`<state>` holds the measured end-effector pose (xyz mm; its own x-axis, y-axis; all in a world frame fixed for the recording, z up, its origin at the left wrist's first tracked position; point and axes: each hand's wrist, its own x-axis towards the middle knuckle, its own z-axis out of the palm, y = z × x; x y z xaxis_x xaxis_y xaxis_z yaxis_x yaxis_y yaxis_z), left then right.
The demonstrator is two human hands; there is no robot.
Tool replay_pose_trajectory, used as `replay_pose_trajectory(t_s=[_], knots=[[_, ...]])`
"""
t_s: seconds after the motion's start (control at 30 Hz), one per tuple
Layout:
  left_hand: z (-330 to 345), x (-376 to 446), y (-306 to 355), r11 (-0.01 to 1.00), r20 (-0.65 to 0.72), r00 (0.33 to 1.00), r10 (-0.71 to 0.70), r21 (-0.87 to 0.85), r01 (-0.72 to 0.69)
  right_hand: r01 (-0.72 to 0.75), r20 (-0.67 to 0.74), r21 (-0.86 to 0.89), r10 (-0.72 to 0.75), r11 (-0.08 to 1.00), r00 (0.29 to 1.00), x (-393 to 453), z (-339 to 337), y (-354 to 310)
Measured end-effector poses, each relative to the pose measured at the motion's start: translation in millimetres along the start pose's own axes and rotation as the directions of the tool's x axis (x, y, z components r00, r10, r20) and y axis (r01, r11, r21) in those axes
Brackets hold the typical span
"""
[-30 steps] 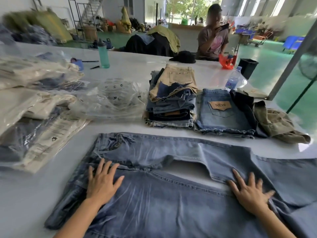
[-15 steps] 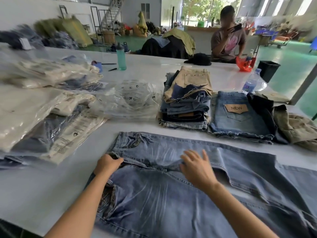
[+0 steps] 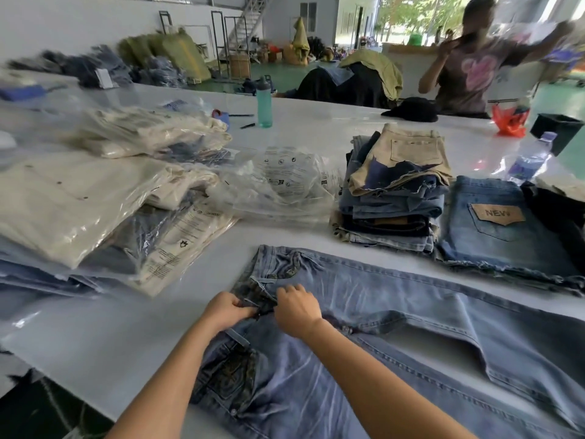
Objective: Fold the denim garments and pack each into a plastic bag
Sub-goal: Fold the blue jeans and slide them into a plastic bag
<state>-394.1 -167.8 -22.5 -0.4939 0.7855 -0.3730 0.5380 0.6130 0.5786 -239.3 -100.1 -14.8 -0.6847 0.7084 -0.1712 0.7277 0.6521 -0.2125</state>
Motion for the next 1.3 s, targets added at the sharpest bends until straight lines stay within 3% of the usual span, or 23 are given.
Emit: replay_pose_trajectory(t_s=[0.07,0.17,0.2,0.27,0.33,0.37,0.4,0.43,0.47,0.53,0.57,0.6,0.63,0.77,0.93,1.0,1.13,1.2,1.3], knots=[[-2.1,0.7,-5.9,0.997,0.030,1.000,0.008,-0.079,-0.005,-0.025,0.020,0.064,0.023,0.998,1.000,11.8,7.9,-5.3],[-6.0,4.9,-10.0,0.994,0.078,0.992,0.098,0.033,-0.101,-0.047,0.006,0.044,0.046,0.998,0.999,18.7,15.7,-2.3],[-6.8,6.1,-9.4,0.986,0.068,0.988,0.139,0.079,-0.144,-0.042,-0.035,0.036,0.044,0.998,0.998,18.6,15.3,-0.9],[-9.2,5.5,-5.6,0.971,0.022,0.973,0.230,0.059,-0.231,-0.057,-0.208,0.188,0.096,0.981,0.973,15.7,7.8,0.7],[-14.6,2.4,-5.1,0.952,-0.051,0.953,0.299,-0.053,-0.301,-0.055,-0.444,0.380,0.234,0.923,0.865,14.1,-1.7,2.5],[-17.1,-0.3,-6.9,0.938,-0.128,0.938,0.322,-0.090,-0.335,-0.010,-0.600,0.398,0.269,0.917,0.754,13.3,-3.4,2.2],[-17.9,-3.6,-10.4,0.932,-0.225,0.919,0.323,-0.096,-0.351,0.024,-0.735,0.333,0.243,0.943,0.633,12.2,-2.8,0.0],[-16.9,-6.1,-14.4,0.941,-0.303,0.903,0.303,-0.057,-0.334,0.032,-0.809,0.226,0.170,0.974,0.564,10.6,-1.7,-5.0],[-14.8,-7.8,-18.2,0.962,-0.328,0.906,0.268,0.038,-0.271,0.032,-0.778,0.105,0.062,0.994,0.626,10.6,3.9,-11.7],[-3.6,-10.1,-29.3,0.970,-0.281,0.947,0.155,0.227,-0.091,0.098,-0.357,-0.012,-0.096,0.995,0.929,9.9,24.6,-25.0],[0.8,-9.1,-35.0,0.970,-0.265,0.957,0.121,0.236,-0.058,0.101,-0.127,-0.016,-0.102,0.995,0.987,12.3,33.8,-25.5],[2.4,-8.5,-39.1,0.976,-0.254,0.961,0.106,0.212,-0.051,0.081,-0.010,0.006,-0.081,0.997,0.997,15.3,39.6,-24.7],[1.5,-8.1,-42.9,0.979,-0.251,0.963,0.099,0.195,-0.050,0.059,0.007,0.023,-0.059,0.998,0.998,18.1,41.5,-24.6],[-2.4,-8.8,-60.9,0.988,-0.216,0.974,0.069,0.153,-0.037,0.059,-0.144,-0.020,-0.061,0.998,0.988,27.3,36.9,-39.2],[-14.2,-2.5,-64.0,0.998,-0.045,0.998,0.032,-0.053,-0.035,0.233,-0.141,-0.092,-0.244,0.968,0.959,38.8,33.4,-52.8],[-18.4,-3.0,-63.6,0.991,0.023,1.000,0.014,-0.131,-0.011,0.230,-0.132,-0.041,-0.233,0.972,0.963,41.2,34.0,-51.0],[-16.0,-8.8,-61.0,0.993,0.019,0.998,0.065,0.099,-0.067,0.165,-0.085,-0.045,-0.168,0.985,0.982,43.7,32.0,-45.7],[-17.0,-11.6,-56.4,0.993,-0.030,0.994,0.107,0.063,-0.104,0.184,-0.160,-0.004,-0.182,0.983,0.970,45.2,23.9,-47.4],[-23.3,-16.2,-58.3,0.988,-0.197,0.975,0.104,-0.092,-0.124,0.183,-0.444,0.110,-0.116,0.977,0.889,54.8,12.6,-48.4]])
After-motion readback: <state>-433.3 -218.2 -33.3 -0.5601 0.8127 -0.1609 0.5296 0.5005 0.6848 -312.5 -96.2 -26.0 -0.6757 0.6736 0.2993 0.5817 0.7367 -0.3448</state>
